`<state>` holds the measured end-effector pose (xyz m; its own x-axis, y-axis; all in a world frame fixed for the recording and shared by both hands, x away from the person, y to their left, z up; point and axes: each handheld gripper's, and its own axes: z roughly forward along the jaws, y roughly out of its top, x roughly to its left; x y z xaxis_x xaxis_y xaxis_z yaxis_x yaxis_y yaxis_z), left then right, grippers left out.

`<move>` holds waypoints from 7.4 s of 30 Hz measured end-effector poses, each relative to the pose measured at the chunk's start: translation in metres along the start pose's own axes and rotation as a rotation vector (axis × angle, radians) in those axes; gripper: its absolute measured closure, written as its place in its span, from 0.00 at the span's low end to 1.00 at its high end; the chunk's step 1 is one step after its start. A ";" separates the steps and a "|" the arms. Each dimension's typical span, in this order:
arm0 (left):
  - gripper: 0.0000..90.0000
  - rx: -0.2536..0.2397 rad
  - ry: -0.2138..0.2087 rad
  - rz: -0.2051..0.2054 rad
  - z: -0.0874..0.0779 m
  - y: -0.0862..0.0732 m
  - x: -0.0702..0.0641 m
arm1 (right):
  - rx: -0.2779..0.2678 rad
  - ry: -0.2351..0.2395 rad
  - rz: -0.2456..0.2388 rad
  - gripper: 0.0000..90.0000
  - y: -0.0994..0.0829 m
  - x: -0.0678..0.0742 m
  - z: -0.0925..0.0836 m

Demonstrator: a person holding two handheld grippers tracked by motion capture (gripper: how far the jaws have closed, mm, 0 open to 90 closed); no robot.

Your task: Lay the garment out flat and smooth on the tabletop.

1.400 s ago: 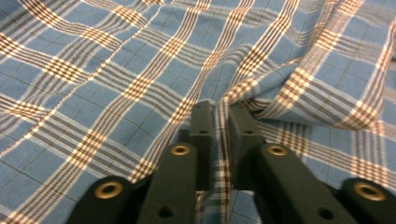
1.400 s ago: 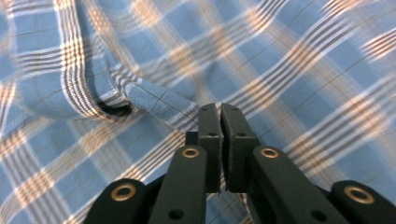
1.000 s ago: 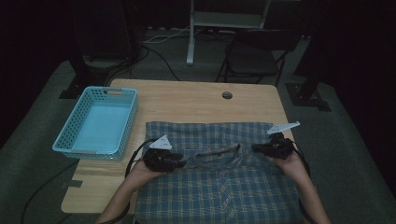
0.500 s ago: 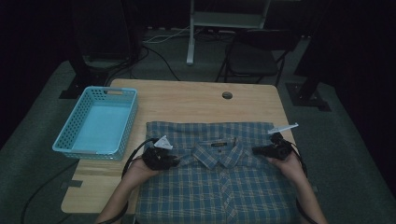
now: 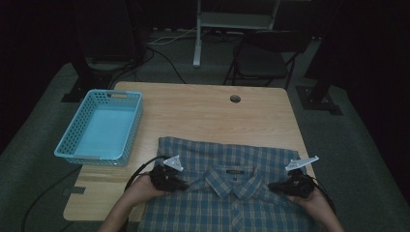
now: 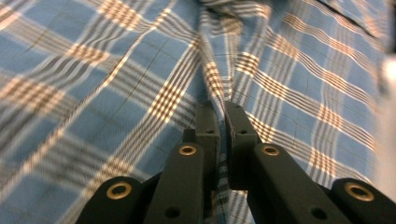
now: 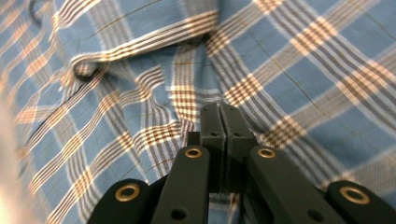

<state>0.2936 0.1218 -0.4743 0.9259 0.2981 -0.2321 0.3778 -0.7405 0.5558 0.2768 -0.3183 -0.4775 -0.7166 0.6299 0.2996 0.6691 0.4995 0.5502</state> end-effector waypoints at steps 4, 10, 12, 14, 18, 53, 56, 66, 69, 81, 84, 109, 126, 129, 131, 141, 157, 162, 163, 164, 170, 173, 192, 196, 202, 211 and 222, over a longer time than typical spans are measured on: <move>0.97 -0.053 0.142 -0.029 -0.017 0.022 0.014 | 0.065 -0.045 -0.064 0.99 0.032 -0.001 -0.005; 0.35 -0.815 0.798 -0.383 -0.140 0.088 0.060 | -0.759 -0.450 0.319 0.51 0.160 -0.065 -0.125; 0.33 -0.811 0.818 -0.374 -0.151 0.087 0.066 | -0.807 -0.463 0.359 0.51 0.170 -0.069 -0.136; 0.33 -0.766 0.722 -0.394 -0.145 0.082 0.076 | -0.772 -0.490 0.362 0.48 0.172 -0.070 -0.133; 0.38 -0.615 0.567 -0.400 -0.101 0.070 0.083 | -0.652 -0.453 0.355 0.48 0.156 -0.073 -0.098; 0.35 -0.267 0.543 -0.267 0.014 0.002 0.032 | -0.232 -0.444 0.053 0.14 0.012 -0.026 0.022; 0.35 -0.270 0.546 -0.268 0.015 0.001 0.026 | -0.231 -0.444 0.054 0.14 0.011 -0.025 0.021; 0.35 -0.276 0.562 -0.287 0.018 -0.005 0.004 | -0.222 -0.419 0.028 0.14 0.005 -0.024 0.017; 0.35 -0.270 0.563 -0.273 0.019 -0.008 -0.003 | -0.219 -0.417 0.024 0.14 0.001 -0.022 0.015; 0.34 -0.281 0.530 -0.273 0.017 -0.017 -0.019 | -0.211 -0.419 0.022 0.14 -0.016 -0.004 0.010; 0.34 -0.289 0.514 -0.276 0.016 -0.020 -0.021 | -0.208 -0.421 0.028 0.14 -0.019 0.000 0.009; 0.33 -0.263 0.512 -0.227 0.016 -0.025 -0.032 | -0.151 -0.384 0.017 0.26 -0.003 0.020 -0.009; 0.33 -0.264 0.485 -0.222 0.012 -0.026 -0.032 | -0.084 -0.241 -0.176 0.39 0.104 0.007 0.038; 0.33 -0.327 0.476 -0.235 0.001 -0.029 -0.034 | -0.050 -0.241 -0.167 0.39 0.105 0.002 0.048; 0.33 -0.367 0.464 -0.237 -0.007 -0.030 -0.036 | -0.042 -0.243 -0.161 0.39 0.104 -0.001 0.051; 0.33 -0.361 0.447 -0.235 -0.016 -0.044 -0.045 | 0.001 -0.273 -0.181 0.54 0.104 -0.009 0.060; 0.22 -0.387 0.455 -0.252 -0.003 -0.045 -0.044 | 0.024 -0.246 -0.241 0.63 0.111 -0.006 0.067; 0.22 -0.341 0.451 -0.208 0.005 -0.043 -0.048 | 0.034 -0.247 -0.245 0.77 0.113 -0.007 0.067; 0.22 -0.339 0.444 -0.207 0.006 -0.042 -0.048 | 0.035 -0.251 -0.243 0.82 0.114 -0.008 0.066; 0.22 -0.330 0.444 -0.210 0.006 -0.042 -0.047 | 0.034 -0.256 -0.239 0.86 0.115 -0.009 0.066; 0.22 -0.323 0.429 -0.218 0.006 -0.042 -0.046 | -0.048 -0.237 -0.176 0.96 0.120 -0.027 0.049; 0.22 -0.310 0.428 -0.220 0.007 -0.041 -0.045 | -0.101 -0.237 -0.118 0.97 0.122 -0.044 0.036; 0.22 -0.301 0.428 -0.232 0.007 -0.041 -0.044 | -0.452 -0.426 0.329 0.97 0.074 -0.154 -0.113; 0.22 -0.296 0.430 -0.232 0.008 -0.041 -0.044 | -0.450 -0.477 0.385 0.97 0.061 -0.168 -0.134; 0.22 -0.290 0.434 -0.235 0.008 -0.040 -0.044 | -0.388 -0.677 0.588 0.89 0.021 -0.194 -0.153; 0.22 -0.291 0.426 -0.238 0.008 -0.040 -0.043 | -0.385 -0.654 0.682 0.43 0.001 -0.199 -0.117; 0.22 -0.293 0.424 -0.235 0.008 -0.040 -0.043 | -0.402 -0.504 0.608 0.20 0.020 -0.155 -0.060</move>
<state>0.2385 0.1342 -0.4932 0.7150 0.6957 -0.0691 0.5044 -0.4449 0.7401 0.3897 -0.4418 -0.4659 -0.0242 0.9529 0.3023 0.7183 -0.1938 0.6682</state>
